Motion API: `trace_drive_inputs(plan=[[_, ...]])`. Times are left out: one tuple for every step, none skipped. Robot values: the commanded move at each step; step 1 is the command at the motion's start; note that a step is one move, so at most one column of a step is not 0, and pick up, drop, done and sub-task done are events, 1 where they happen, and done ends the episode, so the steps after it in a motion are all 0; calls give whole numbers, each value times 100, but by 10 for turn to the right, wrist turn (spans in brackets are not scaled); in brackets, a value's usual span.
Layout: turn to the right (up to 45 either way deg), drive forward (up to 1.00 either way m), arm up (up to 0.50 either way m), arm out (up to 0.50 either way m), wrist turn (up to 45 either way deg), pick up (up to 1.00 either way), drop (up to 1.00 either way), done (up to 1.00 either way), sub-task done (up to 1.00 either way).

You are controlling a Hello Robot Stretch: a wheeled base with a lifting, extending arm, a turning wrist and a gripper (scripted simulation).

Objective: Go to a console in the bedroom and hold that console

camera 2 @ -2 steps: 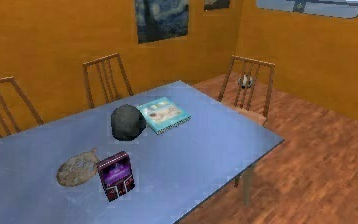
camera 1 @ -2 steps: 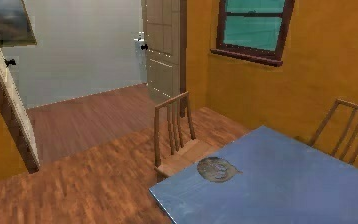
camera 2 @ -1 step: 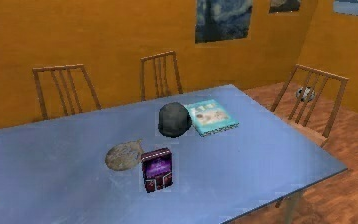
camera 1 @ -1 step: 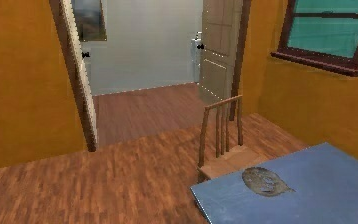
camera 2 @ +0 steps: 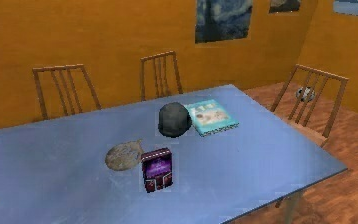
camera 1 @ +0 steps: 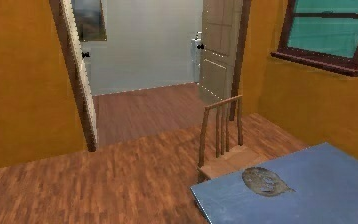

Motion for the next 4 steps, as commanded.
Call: trace_drive_inputs(plan=[[0,0,30,0,0,0,0,0,0],[0,0,0,26,0,0,0,0,0],[0,0,0,0,450,0,0,0,0],[0,0,0,0,450,0,0,0,0]])
